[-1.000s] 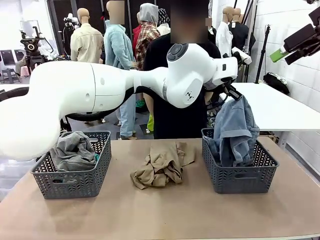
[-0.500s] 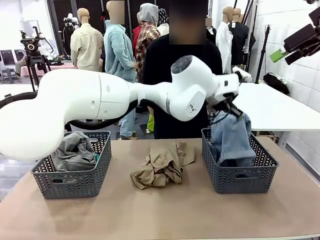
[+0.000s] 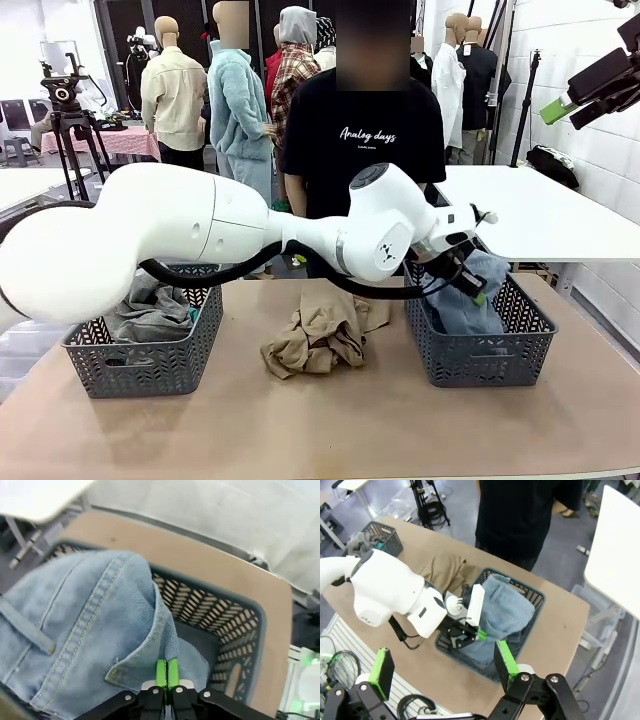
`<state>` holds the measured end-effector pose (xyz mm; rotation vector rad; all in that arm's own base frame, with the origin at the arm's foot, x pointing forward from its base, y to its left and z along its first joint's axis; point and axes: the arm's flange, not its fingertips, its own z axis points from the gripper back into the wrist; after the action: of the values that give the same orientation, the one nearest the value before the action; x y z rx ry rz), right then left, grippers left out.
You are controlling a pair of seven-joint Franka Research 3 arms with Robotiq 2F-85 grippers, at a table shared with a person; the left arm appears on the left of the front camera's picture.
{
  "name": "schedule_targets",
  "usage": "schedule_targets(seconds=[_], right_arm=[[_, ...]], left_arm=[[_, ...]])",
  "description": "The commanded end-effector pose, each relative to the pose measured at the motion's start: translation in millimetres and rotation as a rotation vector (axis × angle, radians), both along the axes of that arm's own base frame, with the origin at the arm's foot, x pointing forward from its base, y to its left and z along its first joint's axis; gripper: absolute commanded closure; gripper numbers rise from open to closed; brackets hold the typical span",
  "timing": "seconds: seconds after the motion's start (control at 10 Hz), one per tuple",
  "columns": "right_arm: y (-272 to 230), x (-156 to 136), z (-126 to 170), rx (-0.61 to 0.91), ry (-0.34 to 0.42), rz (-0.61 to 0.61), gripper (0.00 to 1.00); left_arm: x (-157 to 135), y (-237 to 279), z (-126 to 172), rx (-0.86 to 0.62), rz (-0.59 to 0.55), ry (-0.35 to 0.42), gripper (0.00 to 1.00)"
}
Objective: Sort the tops and bottoms.
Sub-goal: Sort the clothes according to human instructions.
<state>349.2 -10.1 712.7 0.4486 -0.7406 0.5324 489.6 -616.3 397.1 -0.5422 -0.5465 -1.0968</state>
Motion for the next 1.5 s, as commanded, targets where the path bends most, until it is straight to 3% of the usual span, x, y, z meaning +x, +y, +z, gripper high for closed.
schedule_targets(seconds=[0.0,0.4,0.9,1.1,1.2,1.4], right_arm=[[0.5,-0.7,-1.3,-0.021,0.006,0.002,0.0],[0.5,-0.7,-1.3,-0.021,0.006,0.002,0.0],[0.5,-0.7,-1.3,-0.021,0.006,0.002,0.0],[0.5,-0.7,-1.3,-0.021,0.006,0.002,0.0],[0.5,-0.7,-1.3,-0.021,0.006,0.002,0.0],[0.5,-0.7,-1.3,-0.021,0.006,0.002,0.0]], left_arm=[[-4.6,10.6,-13.1,0.008,-0.008,0.137,1.0],[-5.2,8.6,-9.4,0.112,-0.032,0.11,1.0],[-6.1,3.7,21.6,0.1,-0.037,0.016,0.03],[-9.7,6.9,36.2,0.087,-0.029,-0.012,0.0],[-9.1,6.2,22.1,0.074,-0.035,0.036,0.0],[-9.1,6.2,22.1,0.074,-0.035,0.036,0.0]])
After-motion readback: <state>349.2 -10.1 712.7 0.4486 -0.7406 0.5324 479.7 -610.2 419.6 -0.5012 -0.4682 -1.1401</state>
